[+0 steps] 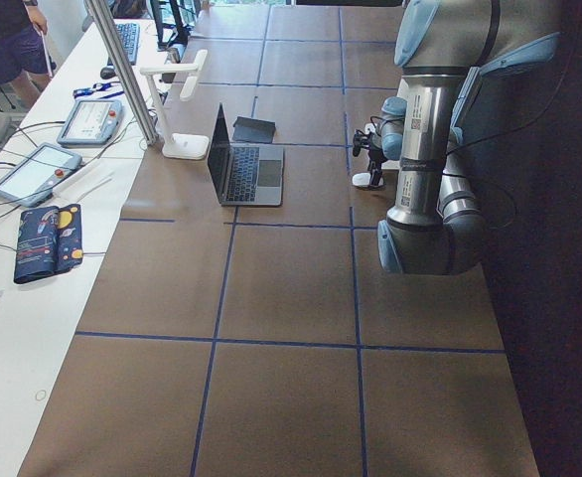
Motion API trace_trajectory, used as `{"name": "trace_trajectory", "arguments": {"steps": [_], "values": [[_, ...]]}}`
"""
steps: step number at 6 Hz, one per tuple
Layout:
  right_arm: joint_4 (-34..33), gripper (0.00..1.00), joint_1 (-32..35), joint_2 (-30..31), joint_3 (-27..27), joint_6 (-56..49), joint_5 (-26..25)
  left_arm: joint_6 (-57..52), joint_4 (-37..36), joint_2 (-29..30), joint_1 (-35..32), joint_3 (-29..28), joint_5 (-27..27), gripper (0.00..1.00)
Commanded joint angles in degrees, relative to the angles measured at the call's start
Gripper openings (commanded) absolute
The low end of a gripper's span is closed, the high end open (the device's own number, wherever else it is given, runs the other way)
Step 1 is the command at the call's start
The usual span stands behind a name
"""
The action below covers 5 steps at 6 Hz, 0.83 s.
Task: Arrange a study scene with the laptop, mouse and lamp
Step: 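Grasp the white mouse with the left gripper and lift it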
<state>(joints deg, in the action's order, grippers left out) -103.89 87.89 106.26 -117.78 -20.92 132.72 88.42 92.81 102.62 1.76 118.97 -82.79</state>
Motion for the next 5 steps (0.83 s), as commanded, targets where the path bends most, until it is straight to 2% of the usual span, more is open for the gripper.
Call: {"name": "trace_trajectory", "arguments": {"steps": [1, 3, 4, 5], "values": [[0.0, 1.00, 0.0, -0.1, 0.3, 0.0, 0.1, 0.0, 0.0, 0.2, 0.1, -0.7, -0.2, 0.85], [0.0, 1.00, 0.0, -0.1, 0.5, 0.0, 0.1, -0.1, 0.0, 0.5, 0.0, -0.2, -0.3, 0.24], [0.0, 1.00, 0.0, -0.2, 0.6, 0.0, 0.1, -0.2, 0.0, 0.6, 0.0, 0.0, -0.3, 0.08], [0.0, 1.00, 0.0, -0.2, 0.7, 0.0, 0.1, -0.7, -0.2, 0.6, -0.6, 1.1, -0.4, 0.08]]}}
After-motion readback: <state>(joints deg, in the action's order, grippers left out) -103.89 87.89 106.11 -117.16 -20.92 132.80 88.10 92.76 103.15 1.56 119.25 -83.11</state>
